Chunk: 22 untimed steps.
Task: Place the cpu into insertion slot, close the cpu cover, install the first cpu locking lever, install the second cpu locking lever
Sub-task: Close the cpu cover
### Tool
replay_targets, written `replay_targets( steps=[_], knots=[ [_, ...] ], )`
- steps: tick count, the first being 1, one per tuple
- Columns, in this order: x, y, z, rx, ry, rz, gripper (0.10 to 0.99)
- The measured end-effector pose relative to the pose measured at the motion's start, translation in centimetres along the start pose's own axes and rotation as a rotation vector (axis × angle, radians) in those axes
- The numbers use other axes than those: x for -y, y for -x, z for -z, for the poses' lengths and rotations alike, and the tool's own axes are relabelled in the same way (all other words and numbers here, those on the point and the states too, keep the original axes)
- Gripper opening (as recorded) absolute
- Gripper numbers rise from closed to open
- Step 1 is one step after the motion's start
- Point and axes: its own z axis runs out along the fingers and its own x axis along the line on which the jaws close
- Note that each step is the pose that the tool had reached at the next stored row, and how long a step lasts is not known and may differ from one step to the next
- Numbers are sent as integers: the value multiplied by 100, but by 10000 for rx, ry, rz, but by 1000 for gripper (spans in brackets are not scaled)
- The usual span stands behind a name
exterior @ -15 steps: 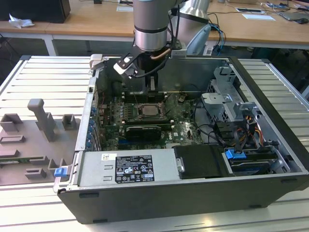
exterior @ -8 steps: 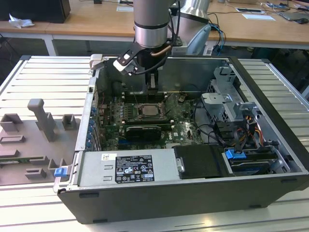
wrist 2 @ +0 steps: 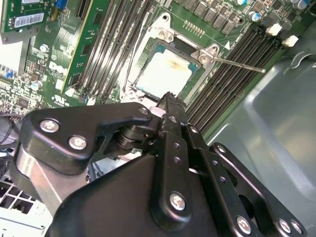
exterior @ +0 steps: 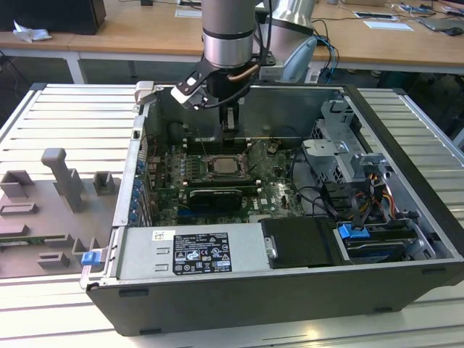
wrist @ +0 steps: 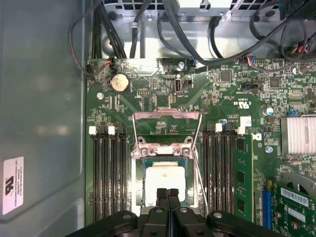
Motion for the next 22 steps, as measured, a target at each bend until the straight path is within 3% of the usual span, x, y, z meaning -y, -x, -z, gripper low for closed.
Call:
replay_targets(
  steps=[22],
  knots=[
    [-187,-2,10,2,-10,-1,106]
  ],
)
